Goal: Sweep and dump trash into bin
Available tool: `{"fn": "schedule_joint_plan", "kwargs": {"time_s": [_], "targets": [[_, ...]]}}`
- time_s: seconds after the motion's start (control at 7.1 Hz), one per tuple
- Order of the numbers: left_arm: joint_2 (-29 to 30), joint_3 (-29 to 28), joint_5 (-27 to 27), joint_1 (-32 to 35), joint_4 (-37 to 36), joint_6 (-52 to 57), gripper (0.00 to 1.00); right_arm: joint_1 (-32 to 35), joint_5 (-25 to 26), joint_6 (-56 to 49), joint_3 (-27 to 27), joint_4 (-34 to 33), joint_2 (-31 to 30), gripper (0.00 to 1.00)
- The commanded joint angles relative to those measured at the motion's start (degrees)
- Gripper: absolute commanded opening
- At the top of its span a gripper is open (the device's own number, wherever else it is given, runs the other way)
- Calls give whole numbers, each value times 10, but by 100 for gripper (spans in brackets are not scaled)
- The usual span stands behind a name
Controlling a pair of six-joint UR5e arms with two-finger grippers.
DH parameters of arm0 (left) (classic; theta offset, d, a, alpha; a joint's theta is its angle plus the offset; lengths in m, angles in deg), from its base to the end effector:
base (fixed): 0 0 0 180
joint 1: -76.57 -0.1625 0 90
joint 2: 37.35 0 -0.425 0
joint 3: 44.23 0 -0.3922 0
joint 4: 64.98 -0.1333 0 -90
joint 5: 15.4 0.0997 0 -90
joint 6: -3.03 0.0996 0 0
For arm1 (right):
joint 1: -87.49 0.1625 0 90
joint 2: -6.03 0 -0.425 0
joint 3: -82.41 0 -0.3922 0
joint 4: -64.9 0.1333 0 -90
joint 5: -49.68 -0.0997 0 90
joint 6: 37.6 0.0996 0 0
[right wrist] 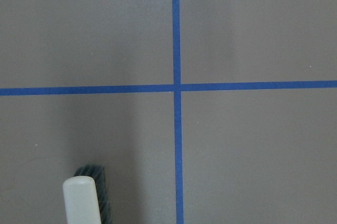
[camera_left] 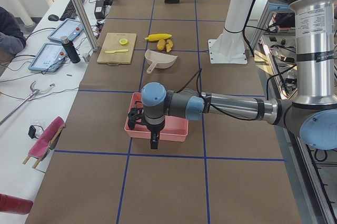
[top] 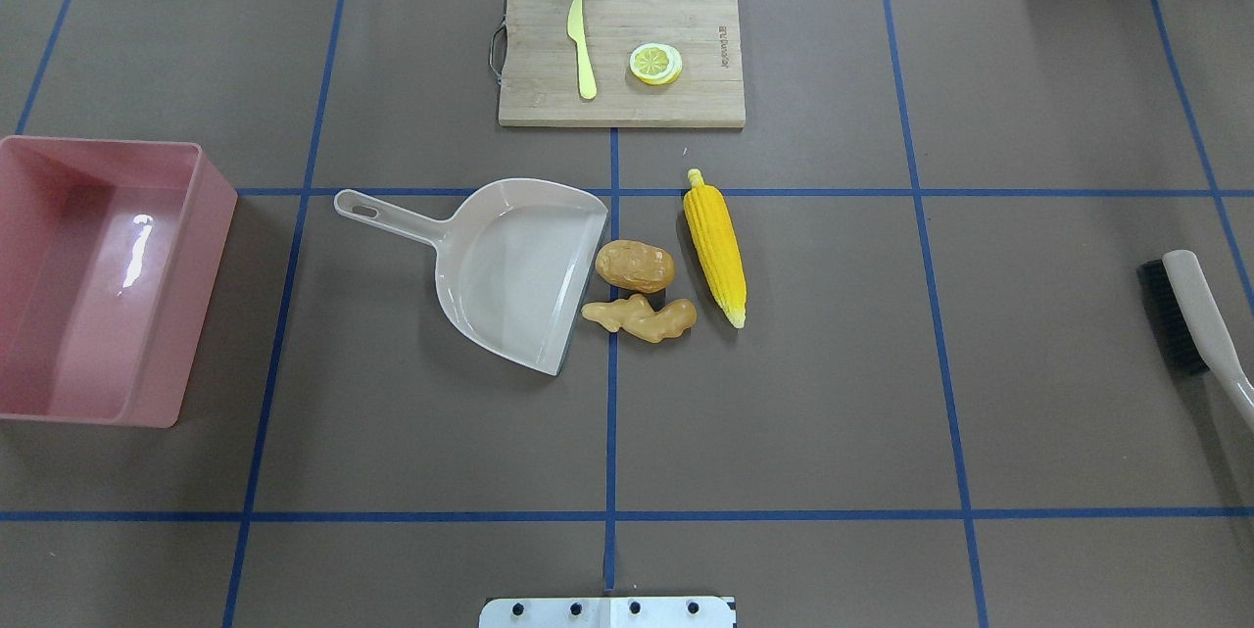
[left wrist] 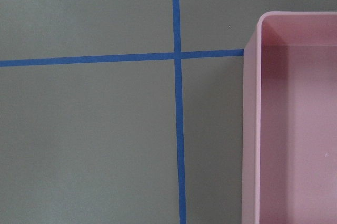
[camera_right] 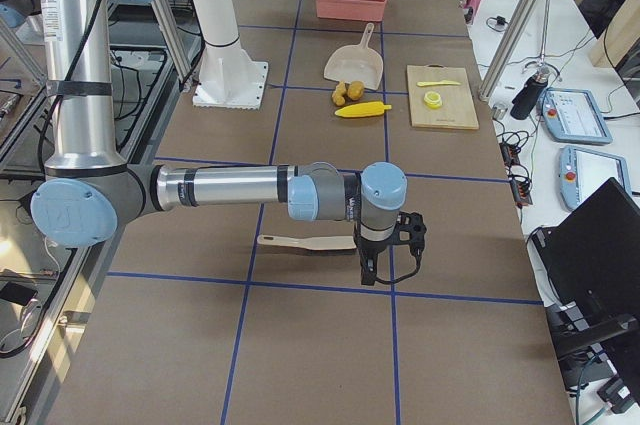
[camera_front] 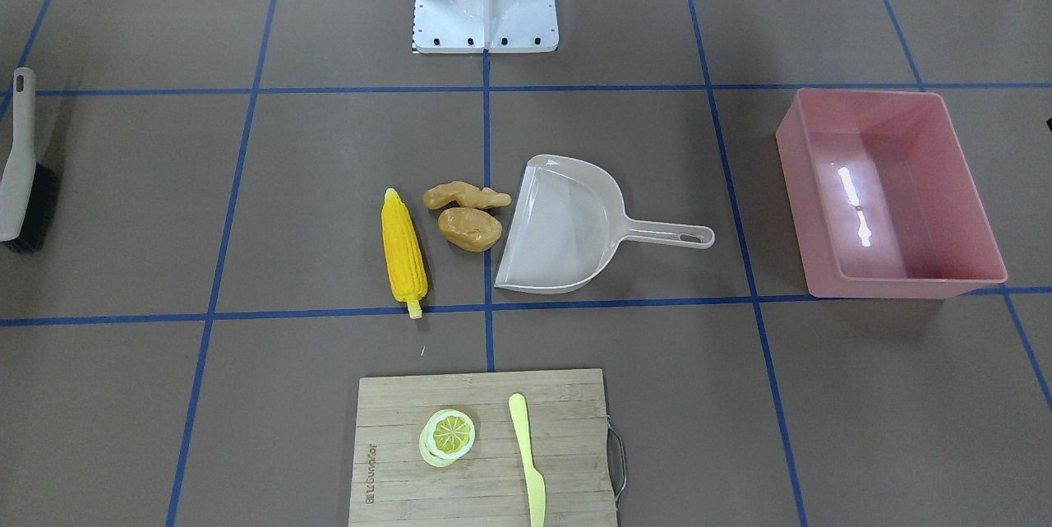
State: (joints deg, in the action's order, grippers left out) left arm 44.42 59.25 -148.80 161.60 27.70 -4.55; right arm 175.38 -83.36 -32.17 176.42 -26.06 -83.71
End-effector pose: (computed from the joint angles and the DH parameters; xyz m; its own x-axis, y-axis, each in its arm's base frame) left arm -0.0266 -0.4424 0.6052 0.7207 0.0258 -0.6928 0.0093 0.9989 0.0470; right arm 0.0470 -0.4988 0.6252 0.7291 0.0284 0.6838 -0.0324 0.9995 -0.0070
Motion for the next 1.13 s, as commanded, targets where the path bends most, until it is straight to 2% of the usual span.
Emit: {"fn": "schedule_joint_plan", "kwargs": {"time_s": [0.0,0.14,0.99], "targets": [[-3,-1,-7,0,19,0,99,0,1,-1,4,-1,0,100],[-4,-14,-6,0,52,-2,99,0,1,1,2,-1,0,100],[-9,21,10,-1,58,-2,99,-2,1,-5,6,-1,-1,100]]}}
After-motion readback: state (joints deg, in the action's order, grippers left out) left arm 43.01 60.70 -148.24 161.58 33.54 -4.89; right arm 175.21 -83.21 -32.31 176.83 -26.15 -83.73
